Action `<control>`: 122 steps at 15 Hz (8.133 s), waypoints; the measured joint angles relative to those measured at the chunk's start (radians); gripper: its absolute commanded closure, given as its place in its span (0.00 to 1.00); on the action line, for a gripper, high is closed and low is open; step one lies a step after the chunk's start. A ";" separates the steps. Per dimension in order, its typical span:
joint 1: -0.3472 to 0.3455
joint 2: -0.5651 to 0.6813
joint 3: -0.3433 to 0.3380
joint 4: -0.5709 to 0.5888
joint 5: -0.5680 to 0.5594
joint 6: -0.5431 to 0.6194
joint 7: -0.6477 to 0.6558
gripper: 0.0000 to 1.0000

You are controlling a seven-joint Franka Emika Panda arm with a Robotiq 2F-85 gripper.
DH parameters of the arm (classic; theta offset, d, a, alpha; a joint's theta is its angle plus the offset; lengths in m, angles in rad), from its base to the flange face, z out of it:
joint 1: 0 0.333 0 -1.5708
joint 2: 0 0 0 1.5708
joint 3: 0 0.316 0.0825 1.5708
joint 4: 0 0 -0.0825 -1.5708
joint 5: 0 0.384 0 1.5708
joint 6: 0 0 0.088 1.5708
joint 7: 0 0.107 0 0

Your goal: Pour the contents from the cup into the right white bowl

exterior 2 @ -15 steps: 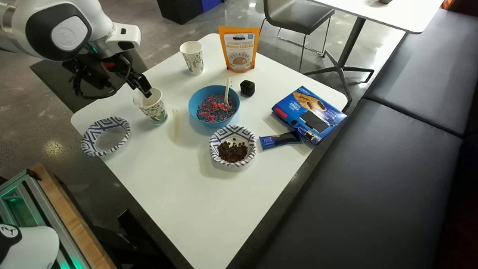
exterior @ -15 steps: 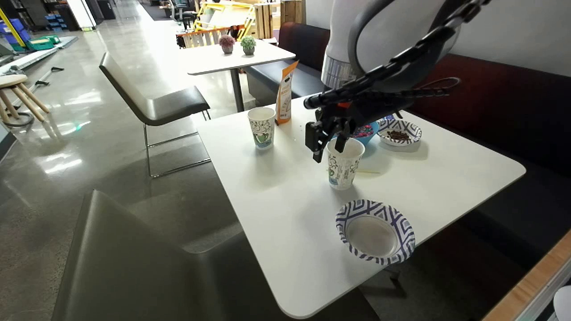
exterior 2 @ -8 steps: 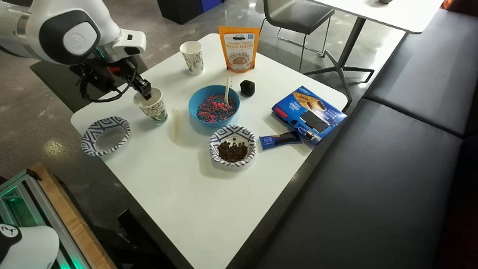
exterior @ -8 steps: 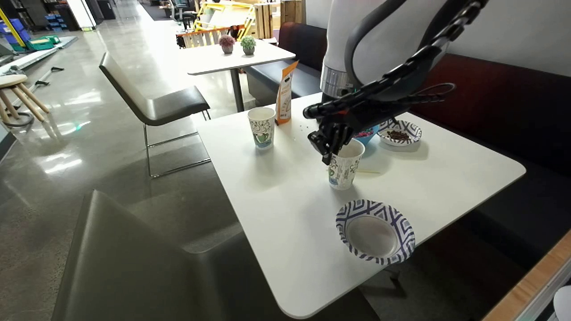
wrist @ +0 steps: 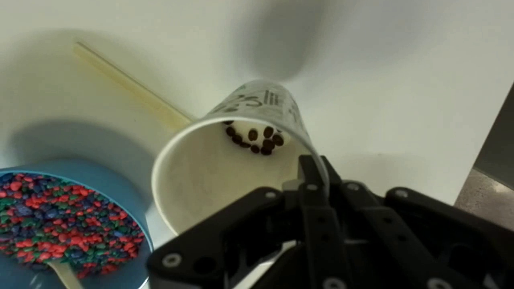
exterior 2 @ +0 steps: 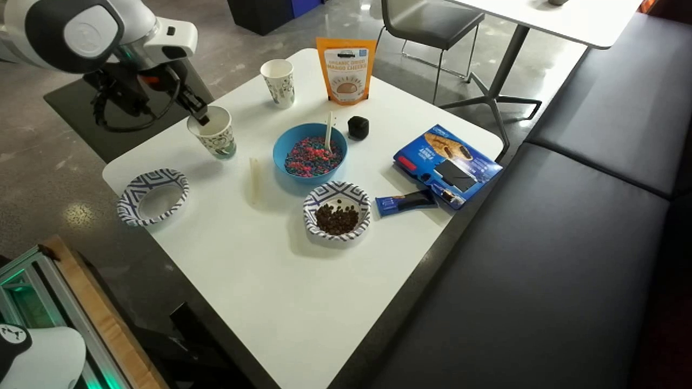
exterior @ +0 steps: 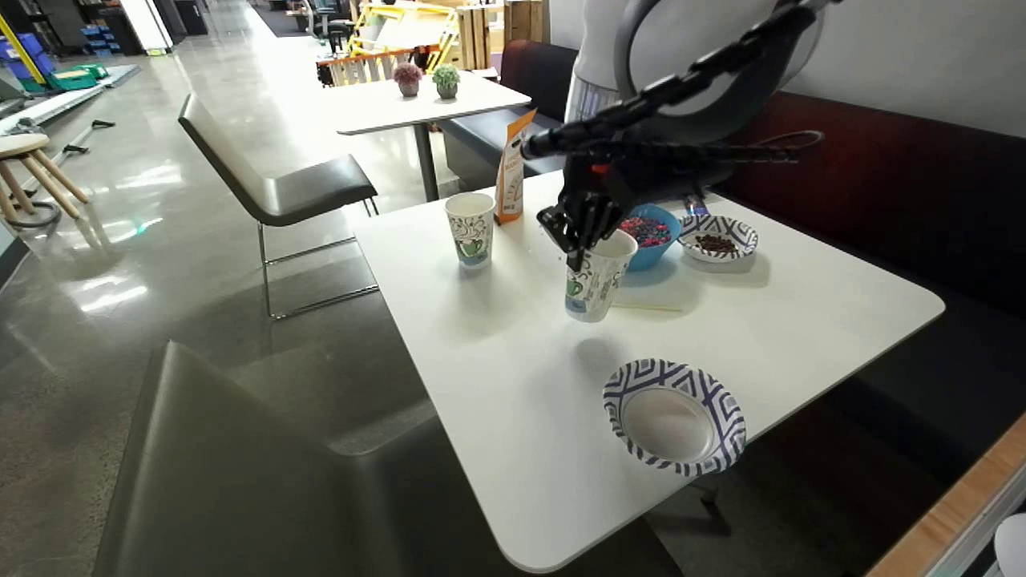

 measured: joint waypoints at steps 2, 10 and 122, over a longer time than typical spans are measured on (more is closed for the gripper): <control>0.001 -0.064 0.003 -0.001 0.043 -0.035 0.005 0.99; 0.000 -0.382 -0.058 -0.033 0.395 -0.234 -0.109 0.99; -0.114 0.125 -0.149 0.365 1.003 -0.717 -0.680 0.96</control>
